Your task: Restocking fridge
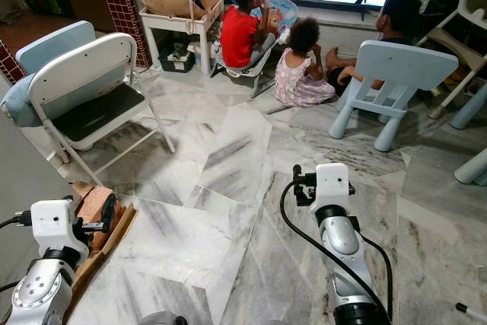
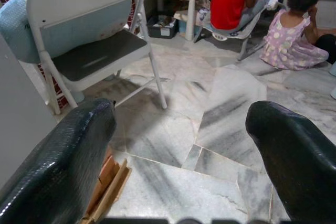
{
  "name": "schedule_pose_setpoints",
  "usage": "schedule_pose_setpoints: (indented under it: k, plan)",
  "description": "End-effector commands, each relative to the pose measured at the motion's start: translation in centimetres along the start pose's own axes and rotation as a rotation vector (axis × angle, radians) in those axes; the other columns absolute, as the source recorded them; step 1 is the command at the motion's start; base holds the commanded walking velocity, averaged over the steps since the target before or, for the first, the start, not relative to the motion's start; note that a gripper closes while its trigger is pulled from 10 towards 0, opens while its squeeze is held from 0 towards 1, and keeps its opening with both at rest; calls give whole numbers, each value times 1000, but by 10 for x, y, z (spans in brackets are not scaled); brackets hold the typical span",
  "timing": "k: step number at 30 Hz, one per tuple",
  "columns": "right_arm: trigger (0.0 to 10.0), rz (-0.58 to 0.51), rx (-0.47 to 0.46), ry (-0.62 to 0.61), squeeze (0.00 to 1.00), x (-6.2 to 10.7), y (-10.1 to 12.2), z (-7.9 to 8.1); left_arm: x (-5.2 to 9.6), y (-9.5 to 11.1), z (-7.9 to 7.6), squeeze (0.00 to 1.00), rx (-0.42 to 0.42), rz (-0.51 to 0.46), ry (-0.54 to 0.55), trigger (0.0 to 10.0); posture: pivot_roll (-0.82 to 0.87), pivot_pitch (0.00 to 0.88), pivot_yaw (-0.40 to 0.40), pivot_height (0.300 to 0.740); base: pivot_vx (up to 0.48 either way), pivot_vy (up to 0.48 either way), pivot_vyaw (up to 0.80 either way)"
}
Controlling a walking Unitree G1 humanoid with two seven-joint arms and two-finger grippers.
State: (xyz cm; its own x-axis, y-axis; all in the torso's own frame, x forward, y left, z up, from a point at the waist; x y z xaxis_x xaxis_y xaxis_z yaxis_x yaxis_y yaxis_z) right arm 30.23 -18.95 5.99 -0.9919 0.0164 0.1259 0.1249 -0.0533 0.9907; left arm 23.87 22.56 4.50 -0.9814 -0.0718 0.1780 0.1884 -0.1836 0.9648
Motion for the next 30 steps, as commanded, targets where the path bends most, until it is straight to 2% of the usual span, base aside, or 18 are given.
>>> schedule_pose_setpoints:
  k: [1,2,3,5,30]
  plan:
    - [10000,-15,-140,347,0,-31,64,96,14,66,23,0,227,-117,158,10000,118,0,-62,740,0,0,0]
    - [10000,-15,-138,328,0,-31,64,90,15,68,23,0,221,-125,182,10000,114,0,-61,740,0,0,0]
    - [10000,-7,-163,295,0,-32,63,81,16,75,18,0,174,-158,176,10000,115,0,-62,740,0,0,0]
    - [10000,-7,-166,299,0,-31,63,79,16,81,12,0,108,-193,143,10000,115,0,-62,740,0,0,0]
    - [10000,-7,-166,299,0,-31,63,79,16,81,12,0,108,-193,143,10000,115,0,-62,740,0,0,0]
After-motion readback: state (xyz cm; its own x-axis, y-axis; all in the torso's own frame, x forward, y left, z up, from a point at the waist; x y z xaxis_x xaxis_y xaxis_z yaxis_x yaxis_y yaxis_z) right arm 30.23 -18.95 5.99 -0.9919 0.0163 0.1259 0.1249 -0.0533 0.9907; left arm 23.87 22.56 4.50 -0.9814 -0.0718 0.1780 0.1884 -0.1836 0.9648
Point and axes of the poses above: a point about 5 cm out from each wrist's last joint towards the gripper, its own x axis pointing back from the gripper into the wrist, its own y axis along the axis of the wrist's last joint, z = x × y, the point moved 3 cm from there along -x, pointing out of the wrist towards the gripper, and after that the axes turned 10 degrees about -x, right-handed, at the moved point
